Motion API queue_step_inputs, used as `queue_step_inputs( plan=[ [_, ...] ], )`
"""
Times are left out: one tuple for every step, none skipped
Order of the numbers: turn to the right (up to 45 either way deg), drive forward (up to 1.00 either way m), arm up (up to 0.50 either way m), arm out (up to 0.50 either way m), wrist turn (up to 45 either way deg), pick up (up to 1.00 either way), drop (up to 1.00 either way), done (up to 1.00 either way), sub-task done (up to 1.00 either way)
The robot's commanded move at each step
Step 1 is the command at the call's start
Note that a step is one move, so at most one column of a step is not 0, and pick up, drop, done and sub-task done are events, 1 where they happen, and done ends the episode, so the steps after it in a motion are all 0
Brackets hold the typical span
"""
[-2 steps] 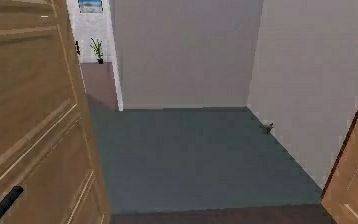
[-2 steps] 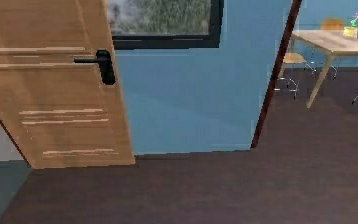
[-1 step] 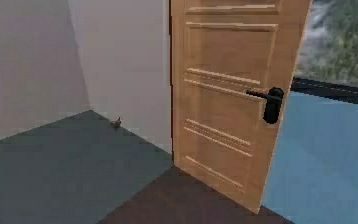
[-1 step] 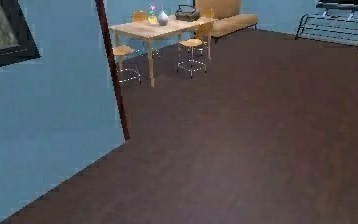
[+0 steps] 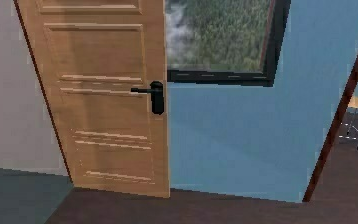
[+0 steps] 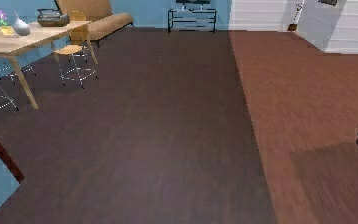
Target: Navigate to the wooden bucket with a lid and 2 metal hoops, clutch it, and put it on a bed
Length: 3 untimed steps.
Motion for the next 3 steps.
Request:
queue_step_inputs(
  plan=[
    [0.0, 0.15, 0.00, 0.00, 0.0, 0.00, 0.00, 0.00, 0.00],
    [-45.0, 0.00, 0.00, 0.00, 0.0, 0.00, 0.00, 0.00, 0.00],
    [-30.0, 0.00, 0.00, 0.00, 0.0, 0.00, 0.00, 0.00, 0.00]
  ],
)
